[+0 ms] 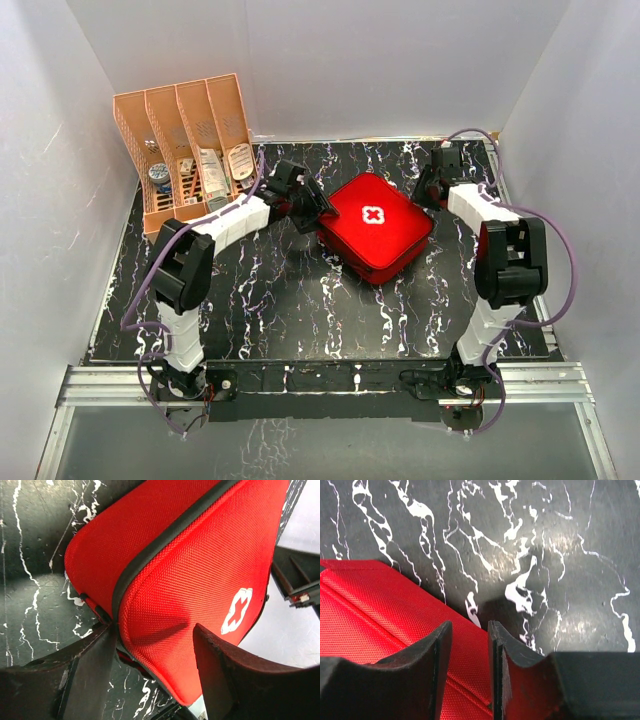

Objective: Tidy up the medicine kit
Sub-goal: Zip the medicine box at the center of the board.

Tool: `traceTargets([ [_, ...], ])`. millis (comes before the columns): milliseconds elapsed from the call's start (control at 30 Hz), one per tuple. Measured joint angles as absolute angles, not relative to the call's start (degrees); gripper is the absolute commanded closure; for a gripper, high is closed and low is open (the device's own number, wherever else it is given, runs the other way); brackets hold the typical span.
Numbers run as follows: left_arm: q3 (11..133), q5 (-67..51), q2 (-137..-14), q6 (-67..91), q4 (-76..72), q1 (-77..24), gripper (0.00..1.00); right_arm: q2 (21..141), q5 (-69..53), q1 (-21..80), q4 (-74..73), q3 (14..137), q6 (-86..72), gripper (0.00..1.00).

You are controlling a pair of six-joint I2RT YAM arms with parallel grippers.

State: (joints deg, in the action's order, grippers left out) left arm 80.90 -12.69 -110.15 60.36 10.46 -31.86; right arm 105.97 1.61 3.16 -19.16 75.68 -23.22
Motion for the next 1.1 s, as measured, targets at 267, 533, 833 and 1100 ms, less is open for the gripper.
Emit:
traceTargets([
  [267,81.69,-12.25,-110.15,58.57,11.90,-31.18,0.40,99.85,0.95,3.53,-21.61,69.34,-24.82,0.68],
  [533,81.76,-11.27,-110.15,56.95,12.47,-30.33,0.40,96.09,5.63,7.75,-25.10,66.83,-27.18,0.68],
  [833,84.66,-5.56,-111.15,52.62,14.00,-28.36,0.40,92.27,10.31,16.14,-27.18,63.16,-30.74,0.68],
  [1100,87.81,-3.05,-114.06,50.06,11.11,-27.31,0.40,92.03,6.90,22.00,-31.46,60.10,-34.06,0.67],
])
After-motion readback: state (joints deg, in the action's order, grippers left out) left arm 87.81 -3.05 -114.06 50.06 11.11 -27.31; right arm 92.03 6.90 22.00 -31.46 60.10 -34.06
